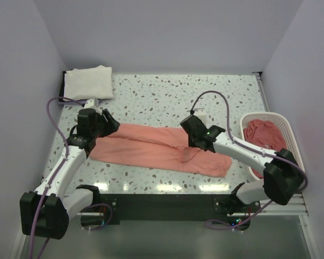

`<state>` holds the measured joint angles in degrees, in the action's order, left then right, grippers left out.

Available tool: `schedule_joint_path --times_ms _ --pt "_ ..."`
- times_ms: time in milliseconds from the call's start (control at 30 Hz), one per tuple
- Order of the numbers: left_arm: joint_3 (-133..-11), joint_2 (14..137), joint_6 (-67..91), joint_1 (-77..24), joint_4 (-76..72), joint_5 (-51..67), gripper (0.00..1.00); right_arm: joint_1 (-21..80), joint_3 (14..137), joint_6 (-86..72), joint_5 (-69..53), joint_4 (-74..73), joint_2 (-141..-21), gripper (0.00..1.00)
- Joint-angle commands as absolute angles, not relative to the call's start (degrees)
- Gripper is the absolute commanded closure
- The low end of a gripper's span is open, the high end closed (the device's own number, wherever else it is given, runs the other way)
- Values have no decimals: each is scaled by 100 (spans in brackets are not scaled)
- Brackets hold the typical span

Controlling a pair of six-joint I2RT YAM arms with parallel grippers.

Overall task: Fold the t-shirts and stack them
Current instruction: Fold the tshirt

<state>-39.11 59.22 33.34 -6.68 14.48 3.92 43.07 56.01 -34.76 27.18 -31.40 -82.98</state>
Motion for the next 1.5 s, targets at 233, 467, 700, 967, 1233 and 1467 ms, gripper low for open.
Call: schedule_joint_path --times_ms 233,467,700,967,1233,1467 --pt "-3938 5862 3217 -668 1283 624 42 4298 4228 -4525 2918 -4297 -6312 100" --pt "-3911 5854 3226 -668 1266 685 42 4315 3648 -5044 2558 -4666 -5379 100" --pt "-3929 5845 3226 -668 1266 694 42 4315 3323 -5370 2391 -4852 -5010 100" --pt "-3911 5836 3252 -668 1318 572 42 4315 3199 -5511 2171 -4807 -4843 98" --pt "-3894 6020 3743 -668 1319 518 41 4316 3726 -5055 1811 -4756 -4491 59" --pt "-4025 6766 4464 -703 660 229 47 4316 4613 -4202 1258 -2902 -6624 61"
